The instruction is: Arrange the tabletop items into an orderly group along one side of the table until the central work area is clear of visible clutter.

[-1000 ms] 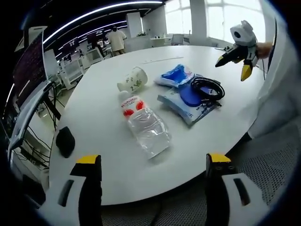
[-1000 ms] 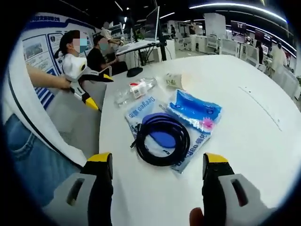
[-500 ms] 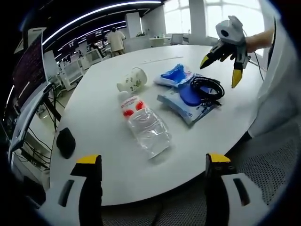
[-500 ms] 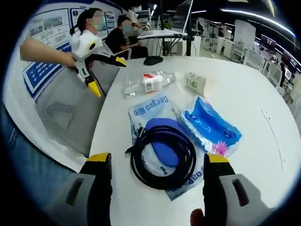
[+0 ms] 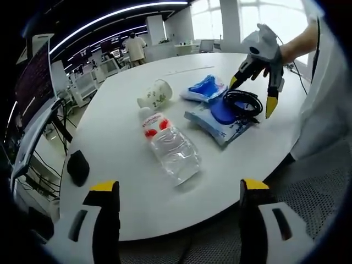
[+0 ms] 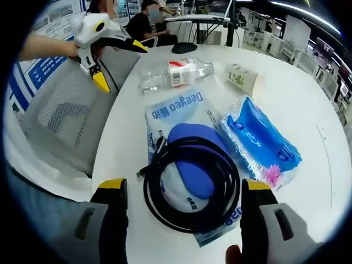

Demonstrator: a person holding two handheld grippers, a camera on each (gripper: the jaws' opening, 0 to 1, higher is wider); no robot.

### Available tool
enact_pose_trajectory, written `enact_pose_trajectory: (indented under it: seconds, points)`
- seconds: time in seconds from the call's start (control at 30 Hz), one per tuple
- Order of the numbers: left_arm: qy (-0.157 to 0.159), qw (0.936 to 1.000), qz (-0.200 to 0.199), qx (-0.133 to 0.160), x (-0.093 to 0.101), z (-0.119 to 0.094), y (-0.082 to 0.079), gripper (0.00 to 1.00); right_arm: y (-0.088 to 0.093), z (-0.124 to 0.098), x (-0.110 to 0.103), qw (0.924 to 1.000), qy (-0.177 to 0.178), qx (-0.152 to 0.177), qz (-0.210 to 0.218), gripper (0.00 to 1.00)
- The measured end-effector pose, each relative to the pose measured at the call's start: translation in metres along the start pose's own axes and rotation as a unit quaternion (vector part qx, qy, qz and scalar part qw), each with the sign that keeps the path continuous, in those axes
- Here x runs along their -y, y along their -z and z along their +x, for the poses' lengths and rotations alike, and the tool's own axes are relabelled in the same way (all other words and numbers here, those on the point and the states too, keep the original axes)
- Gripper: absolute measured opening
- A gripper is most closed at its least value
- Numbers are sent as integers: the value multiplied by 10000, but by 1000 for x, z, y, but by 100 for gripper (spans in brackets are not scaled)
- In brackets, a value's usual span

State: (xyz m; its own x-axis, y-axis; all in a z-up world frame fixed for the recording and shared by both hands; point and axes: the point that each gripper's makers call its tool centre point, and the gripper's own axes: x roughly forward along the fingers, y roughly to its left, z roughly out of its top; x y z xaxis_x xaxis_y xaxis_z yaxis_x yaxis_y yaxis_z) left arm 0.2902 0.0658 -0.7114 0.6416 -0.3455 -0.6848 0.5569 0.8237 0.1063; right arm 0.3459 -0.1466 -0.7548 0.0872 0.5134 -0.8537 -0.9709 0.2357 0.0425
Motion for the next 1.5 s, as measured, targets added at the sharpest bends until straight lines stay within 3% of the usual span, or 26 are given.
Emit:
enact_pose_trajectory:
  seconds: [0.23, 0.37, 0.63, 0.87, 1.2, 1.5]
  points:
    - [7, 10000, 30, -59, -1, 1, 3, 92, 12, 11, 7, 9993, 104, -317, -144, 78]
    - [10, 10000, 21, -63, -1, 0, 3, 92, 12, 12, 7, 9994, 110, -297, -162, 77]
    - [11, 10000, 10, -92, -2, 1, 5, 91, 12, 8, 3, 9992, 105, -180, -327, 64]
    - [22, 9999, 18, -136, -1, 1, 7, 91, 18, 2, -11, 9994, 3, -82, -346, 61]
    - [39, 9998, 20, -189, 1, 2, 8, 91, 9, -14, -26, 9991, -65, 344, -249, 59]
    - [33, 9998, 20, -205, 1, 2, 8, 91, -1, -40, -11, 9969, 186, 750, 132, 59]
